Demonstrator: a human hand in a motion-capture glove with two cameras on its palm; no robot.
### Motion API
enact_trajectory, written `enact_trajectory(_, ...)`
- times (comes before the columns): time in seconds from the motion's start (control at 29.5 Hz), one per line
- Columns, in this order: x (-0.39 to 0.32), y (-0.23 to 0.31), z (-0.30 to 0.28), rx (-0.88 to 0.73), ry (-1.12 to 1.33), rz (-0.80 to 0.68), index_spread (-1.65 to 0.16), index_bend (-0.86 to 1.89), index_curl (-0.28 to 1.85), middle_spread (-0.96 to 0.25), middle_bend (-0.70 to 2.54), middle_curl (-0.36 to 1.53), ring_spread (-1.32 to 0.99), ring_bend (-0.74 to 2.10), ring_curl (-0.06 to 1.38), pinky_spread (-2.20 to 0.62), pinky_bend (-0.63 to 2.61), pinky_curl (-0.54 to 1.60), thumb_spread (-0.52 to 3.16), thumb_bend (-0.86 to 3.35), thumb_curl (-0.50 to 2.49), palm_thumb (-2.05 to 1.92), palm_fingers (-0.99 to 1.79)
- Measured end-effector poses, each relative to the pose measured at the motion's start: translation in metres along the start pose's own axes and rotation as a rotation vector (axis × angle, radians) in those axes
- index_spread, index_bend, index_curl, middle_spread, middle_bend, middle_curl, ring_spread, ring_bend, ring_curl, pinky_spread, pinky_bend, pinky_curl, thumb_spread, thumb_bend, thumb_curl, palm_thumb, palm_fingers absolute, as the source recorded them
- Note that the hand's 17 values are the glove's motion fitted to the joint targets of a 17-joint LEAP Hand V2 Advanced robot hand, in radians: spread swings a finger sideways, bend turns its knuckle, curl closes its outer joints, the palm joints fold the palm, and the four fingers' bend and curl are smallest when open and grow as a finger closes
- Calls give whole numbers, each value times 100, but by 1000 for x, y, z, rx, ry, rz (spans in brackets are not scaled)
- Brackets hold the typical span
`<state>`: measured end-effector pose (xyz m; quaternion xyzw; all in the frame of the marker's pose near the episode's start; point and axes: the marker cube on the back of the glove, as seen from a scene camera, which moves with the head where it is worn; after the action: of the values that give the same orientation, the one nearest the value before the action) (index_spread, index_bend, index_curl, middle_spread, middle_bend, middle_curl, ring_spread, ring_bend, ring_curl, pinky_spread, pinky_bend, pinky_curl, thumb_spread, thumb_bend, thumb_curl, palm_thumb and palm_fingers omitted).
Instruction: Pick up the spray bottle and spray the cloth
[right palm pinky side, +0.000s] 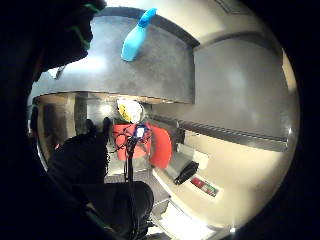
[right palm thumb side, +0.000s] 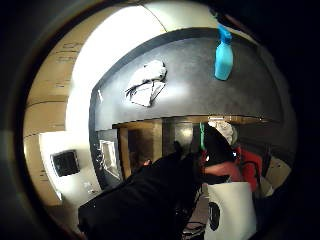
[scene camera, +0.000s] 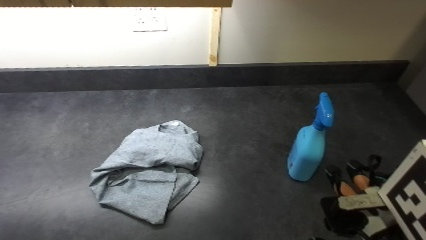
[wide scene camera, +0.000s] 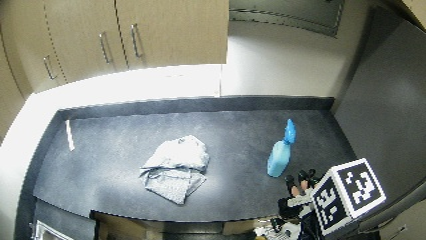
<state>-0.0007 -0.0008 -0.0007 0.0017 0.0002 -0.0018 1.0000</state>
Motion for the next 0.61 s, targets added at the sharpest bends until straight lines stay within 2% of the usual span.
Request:
enact_trajectory(0.27, -3, -4, -1, 11, -2, -10, -30, 13, 12, 1, 16, 9, 6, 41, 18, 4, 77, 27, 71, 34, 21, 61, 44)
enact_trajectory(0.61, -3, -6, 3, 6, -3, -5, -35, 14, 16, 1, 17, 15, 8, 44, 23, 5, 82, 32, 92, 27, 28, 66, 40)
